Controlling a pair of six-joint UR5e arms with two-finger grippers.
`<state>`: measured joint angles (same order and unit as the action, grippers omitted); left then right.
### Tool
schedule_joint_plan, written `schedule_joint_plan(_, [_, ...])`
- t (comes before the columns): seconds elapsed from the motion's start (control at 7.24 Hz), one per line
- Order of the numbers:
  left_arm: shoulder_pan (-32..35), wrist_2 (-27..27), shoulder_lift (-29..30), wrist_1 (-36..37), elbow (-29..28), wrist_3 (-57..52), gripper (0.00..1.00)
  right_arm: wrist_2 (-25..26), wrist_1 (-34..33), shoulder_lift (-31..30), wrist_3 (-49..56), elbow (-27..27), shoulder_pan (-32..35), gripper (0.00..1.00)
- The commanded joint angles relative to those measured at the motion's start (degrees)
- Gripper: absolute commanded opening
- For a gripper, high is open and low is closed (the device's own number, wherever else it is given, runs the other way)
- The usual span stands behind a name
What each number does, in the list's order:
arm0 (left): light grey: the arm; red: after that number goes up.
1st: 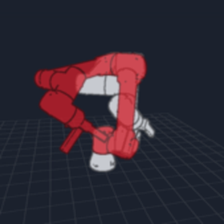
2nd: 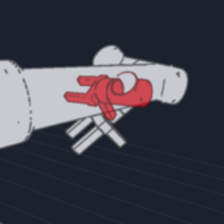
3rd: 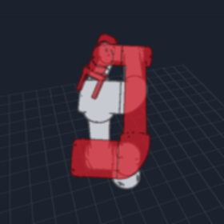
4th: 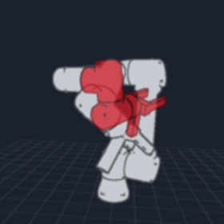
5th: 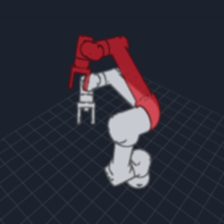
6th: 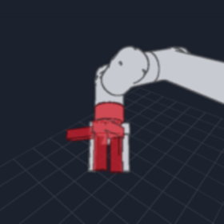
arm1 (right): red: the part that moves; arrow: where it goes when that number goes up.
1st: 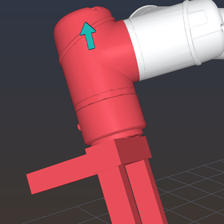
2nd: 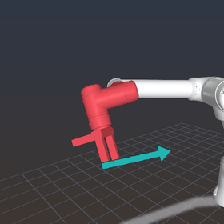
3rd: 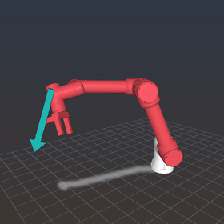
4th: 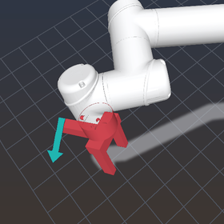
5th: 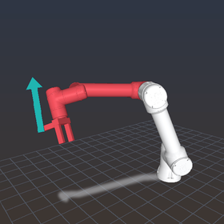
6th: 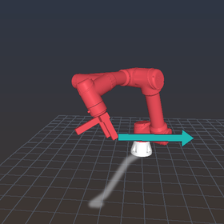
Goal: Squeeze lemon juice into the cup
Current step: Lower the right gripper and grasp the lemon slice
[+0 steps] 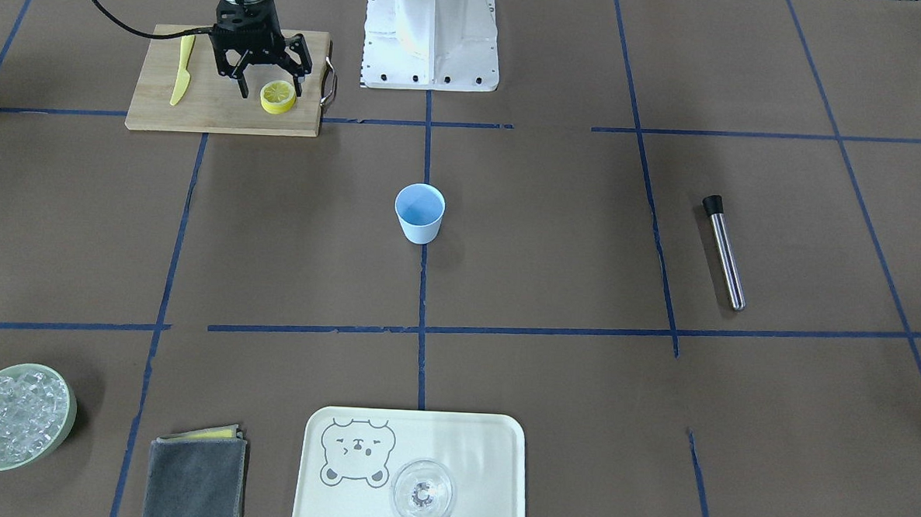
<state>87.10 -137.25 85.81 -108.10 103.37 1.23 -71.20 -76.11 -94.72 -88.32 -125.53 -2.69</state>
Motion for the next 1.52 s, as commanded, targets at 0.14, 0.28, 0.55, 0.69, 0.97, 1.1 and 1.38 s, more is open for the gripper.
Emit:
schedule_joint_plan(0.14, [0.0,0.1,0.0,-0.1,0.1,0.0,1.0,0.3,-0.1,0.3,0.0,1.2,-0.5,0.97])
schedule_joint_plan(0.28, [0.0,0.1,0.0,0.0,0.1,0.0,1.0,0.3,-0.2,0.2,0.0,1.3,-0.6,0.91])
schedule_joint_plan(0.55, [0.0,0.1,-0.1,0.0,0.1,0.0,1.0,0.3,-0.2,0.3,0.0,1.3,-0.8,0.89])
schedule_joint_plan(0.69, [0.0,0.1,-0.1,0.0,0.1,0.0,1.0,0.3,-0.2,0.3,0.0,1.3,-1.0,0.86])
schedule_joint_plan(0.97, [0.0,0.1,-0.2,0.0,0.1,0.0,1.0,0.3,-0.2,0.4,0.0,1.3,-1.0,0.78])
schedule_joint_plan(1.1, [0.0,0.1,-0.3,0.0,0.1,0.0,1.0,0.2,-0.2,0.4,0.0,1.3,-1.0,0.73])
schedule_joint_plan(1.38, [0.0,0.1,-0.3,0.0,0.1,0.0,1.0,0.2,-0.2,0.4,0.0,1.3,-1.0,0.61])
